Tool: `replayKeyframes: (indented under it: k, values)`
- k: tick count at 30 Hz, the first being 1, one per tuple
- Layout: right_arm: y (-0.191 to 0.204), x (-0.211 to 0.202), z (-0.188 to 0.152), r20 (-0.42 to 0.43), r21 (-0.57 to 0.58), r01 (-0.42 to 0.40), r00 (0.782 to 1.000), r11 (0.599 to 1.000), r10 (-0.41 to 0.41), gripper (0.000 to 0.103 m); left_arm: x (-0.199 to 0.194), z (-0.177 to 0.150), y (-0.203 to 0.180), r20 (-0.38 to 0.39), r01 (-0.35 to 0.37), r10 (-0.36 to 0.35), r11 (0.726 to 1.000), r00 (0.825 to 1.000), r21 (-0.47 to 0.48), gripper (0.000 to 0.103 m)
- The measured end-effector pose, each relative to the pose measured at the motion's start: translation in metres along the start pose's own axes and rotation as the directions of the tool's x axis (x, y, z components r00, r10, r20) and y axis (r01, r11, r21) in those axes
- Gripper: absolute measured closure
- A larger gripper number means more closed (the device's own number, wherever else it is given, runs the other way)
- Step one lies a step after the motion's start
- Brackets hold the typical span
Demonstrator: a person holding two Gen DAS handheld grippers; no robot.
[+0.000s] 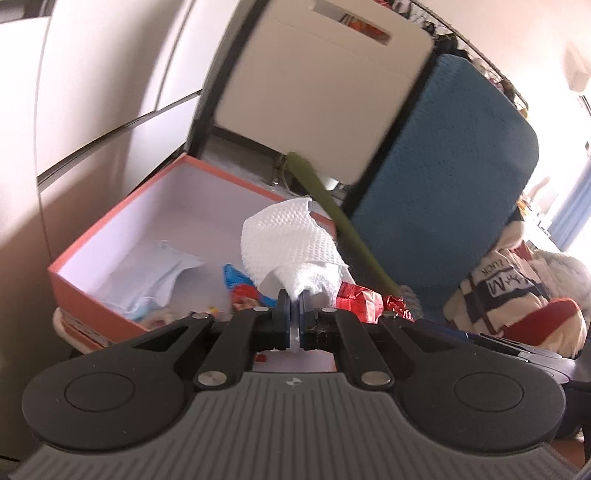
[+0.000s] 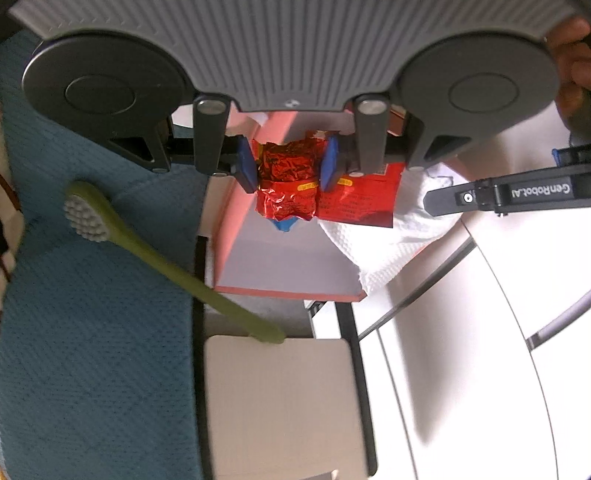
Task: Organize soft objects
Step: 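Lift and carry the tissue in the left tool while the right tool carries the red wrappers to the box, then open the left tool releasing the tissue while the right tool releases the red wrappers into the box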
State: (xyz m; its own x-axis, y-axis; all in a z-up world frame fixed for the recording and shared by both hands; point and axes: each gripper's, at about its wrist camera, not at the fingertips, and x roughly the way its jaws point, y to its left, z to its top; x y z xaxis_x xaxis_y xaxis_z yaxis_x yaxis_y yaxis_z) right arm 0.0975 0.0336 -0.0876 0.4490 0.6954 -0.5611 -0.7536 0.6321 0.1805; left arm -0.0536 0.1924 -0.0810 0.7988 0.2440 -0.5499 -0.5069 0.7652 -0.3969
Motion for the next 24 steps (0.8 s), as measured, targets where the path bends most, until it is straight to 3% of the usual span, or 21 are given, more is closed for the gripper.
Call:
replayKeyframes:
  k: [13, 24]
  values:
    - [0.017, 0.073, 0.012, -0.102, 0.002, 0.034, 0.994, 0.999, -0.034, 0.062, 0.056, 0.025, 0.064, -0.158, -0.060, 0.058, 0.998, 0.986, -0.006, 0.098]
    - [0.007, 0.125, 0.021, -0.164, -0.003, 0.052, 0.985, 0.999, -0.052, 0.061, 0.111, 0.035, 0.095, -0.291, -0.079, 0.077, 0.997, 0.954, 0.004, 0.098]
